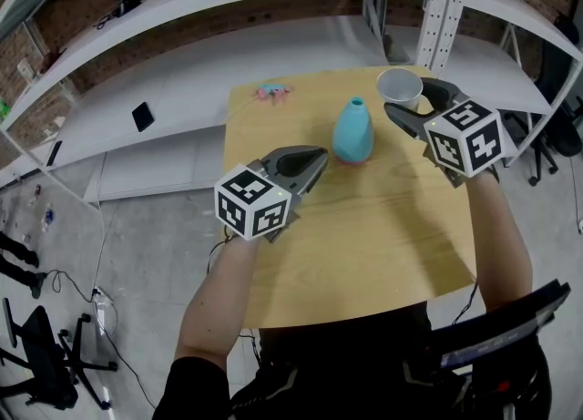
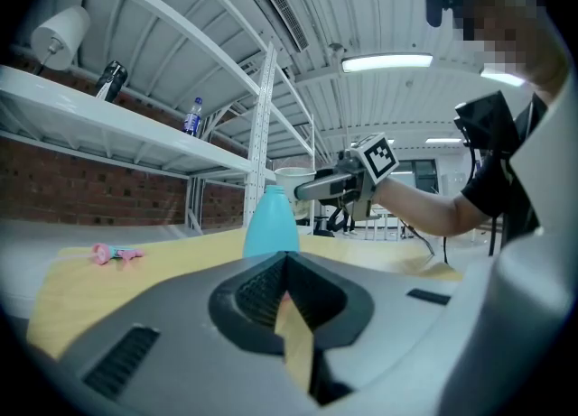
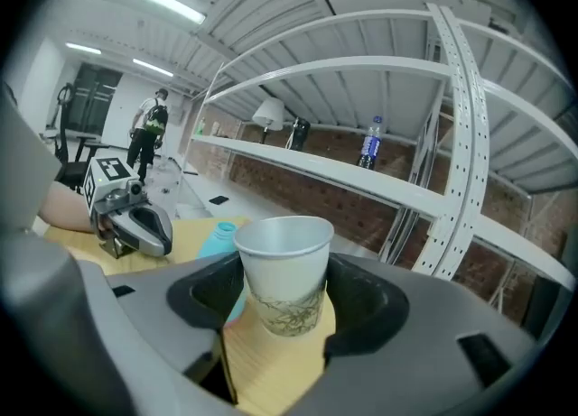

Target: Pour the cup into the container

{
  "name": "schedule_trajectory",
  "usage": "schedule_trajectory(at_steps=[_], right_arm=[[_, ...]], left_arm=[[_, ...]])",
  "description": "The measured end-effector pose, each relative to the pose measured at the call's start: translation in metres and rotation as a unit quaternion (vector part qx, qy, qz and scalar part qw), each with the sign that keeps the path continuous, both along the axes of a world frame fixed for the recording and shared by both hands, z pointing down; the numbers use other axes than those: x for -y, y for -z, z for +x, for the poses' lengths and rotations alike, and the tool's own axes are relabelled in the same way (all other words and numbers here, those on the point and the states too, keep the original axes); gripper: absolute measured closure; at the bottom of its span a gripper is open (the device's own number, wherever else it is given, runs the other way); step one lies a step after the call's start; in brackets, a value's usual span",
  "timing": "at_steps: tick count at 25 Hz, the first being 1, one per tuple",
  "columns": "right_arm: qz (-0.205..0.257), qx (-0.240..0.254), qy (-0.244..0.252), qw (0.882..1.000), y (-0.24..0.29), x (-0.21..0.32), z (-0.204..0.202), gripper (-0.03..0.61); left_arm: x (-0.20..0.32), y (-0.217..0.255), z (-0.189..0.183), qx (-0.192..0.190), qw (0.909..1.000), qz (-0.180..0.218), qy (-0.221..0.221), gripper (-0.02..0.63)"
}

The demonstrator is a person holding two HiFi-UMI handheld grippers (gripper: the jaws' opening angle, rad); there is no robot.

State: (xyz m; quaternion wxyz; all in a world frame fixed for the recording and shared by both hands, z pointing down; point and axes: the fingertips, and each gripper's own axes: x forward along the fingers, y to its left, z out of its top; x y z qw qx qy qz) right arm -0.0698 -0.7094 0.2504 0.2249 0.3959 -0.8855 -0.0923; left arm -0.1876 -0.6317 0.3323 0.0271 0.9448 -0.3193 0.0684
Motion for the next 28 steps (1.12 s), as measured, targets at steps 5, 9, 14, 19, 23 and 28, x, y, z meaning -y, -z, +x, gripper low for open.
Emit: schedule_trajectory(at_steps=[5, 9, 14, 19, 23, 28], right_arm=[[0.023, -0.041, 0.006, 0.999, 0.006, 0.001, -0.007, 0.287], [0.053, -0.096, 0.009, 0.994, 0.011, -0.001, -0.013, 0.287], [0.079, -0.149, 0.016, 0.986, 0.014, -0.004, -0.022, 0.287], [0.101, -0.202, 0.015, 0.974, 0.012, -0.001, -0.027, 0.287], [0.107, -0.222, 0.017, 0.969, 0.010, 0.001, -0.029, 0.287], [0.122, -0.246, 0.020, 0.961, 0.009, 0.001, -0.033, 0.287]], left_arm=[[0.000, 0.000, 0.000, 0.000, 1.0000, 0.001, -0.001, 0.614], [0.001, 0.001, -0.001, 0.000, 1.0000, 0.001, 0.000, 0.614], [0.001, 0.000, -0.001, 0.000, 1.0000, 0.001, 0.000, 0.614], [0.001, 0.000, -0.001, -0.001, 1.0000, 0.001, 0.000, 0.614], [0.001, 0.001, -0.002, 0.000, 1.0000, 0.001, 0.000, 0.614], [0.000, 0.000, -0.002, -0.001, 1.0000, 0.001, -0.003, 0.614]])
